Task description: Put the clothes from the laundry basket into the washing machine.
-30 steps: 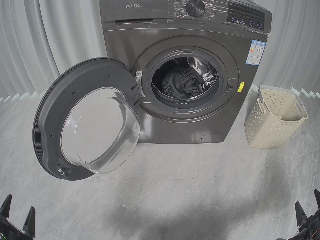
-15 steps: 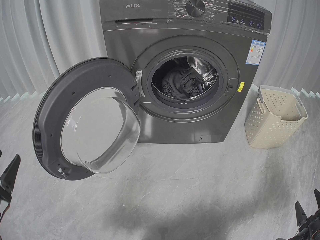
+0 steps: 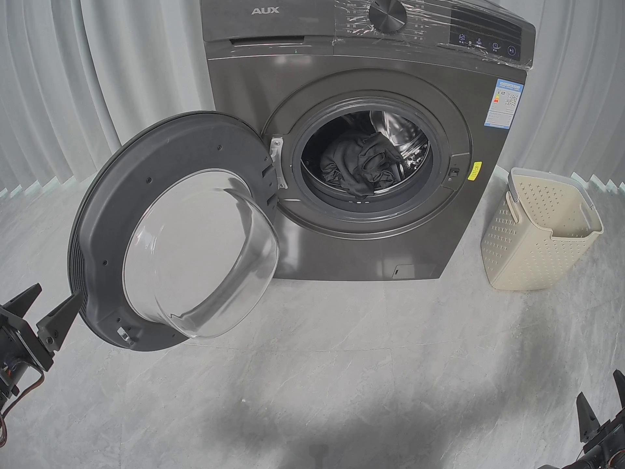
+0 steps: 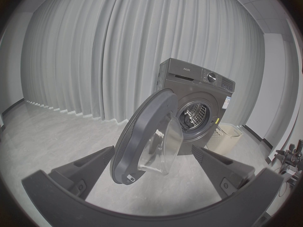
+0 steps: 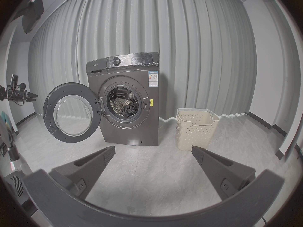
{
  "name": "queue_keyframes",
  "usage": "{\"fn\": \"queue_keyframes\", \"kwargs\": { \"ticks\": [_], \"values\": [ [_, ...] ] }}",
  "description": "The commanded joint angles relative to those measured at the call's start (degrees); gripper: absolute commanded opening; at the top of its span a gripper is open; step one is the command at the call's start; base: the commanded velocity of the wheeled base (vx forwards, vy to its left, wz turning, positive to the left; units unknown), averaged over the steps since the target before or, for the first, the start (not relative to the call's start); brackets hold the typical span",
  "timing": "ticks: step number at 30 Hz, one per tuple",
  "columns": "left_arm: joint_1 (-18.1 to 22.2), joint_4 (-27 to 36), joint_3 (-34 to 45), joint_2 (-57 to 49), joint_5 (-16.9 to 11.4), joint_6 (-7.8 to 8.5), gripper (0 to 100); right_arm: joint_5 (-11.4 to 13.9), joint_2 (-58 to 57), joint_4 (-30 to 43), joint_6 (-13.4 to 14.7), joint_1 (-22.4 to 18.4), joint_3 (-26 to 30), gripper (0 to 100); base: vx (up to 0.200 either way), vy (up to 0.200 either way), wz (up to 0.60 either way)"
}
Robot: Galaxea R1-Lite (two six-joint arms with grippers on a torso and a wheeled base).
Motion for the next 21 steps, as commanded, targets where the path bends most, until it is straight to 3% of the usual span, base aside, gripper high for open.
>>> {"fn": "queue_keyframes", "kwargs": {
  "ticks": [1, 15, 21],
  "values": [
    [-0.02, -0.01, 0.64, 0.38, -0.60, -0.04, 100, -0.02, -0.70, -0.01, -0.05, 0.09, 0.48, 100, 0.000, 0.000, 0.00],
    [0.16, -0.10, -0.15, 2.32, -2.98, 0.05, 100, 0.07, -0.70, -0.01, -0.05, 0.09, 0.48, 100, 0.000, 0.000, 0.00],
    [3.94, -2.47, -5.42, 11.28, -2.80, 0.49, 100, 0.07, -0.70, -0.01, -0.05, 0.09, 0.48, 100, 0.000, 0.000, 0.00]
  ]
}}
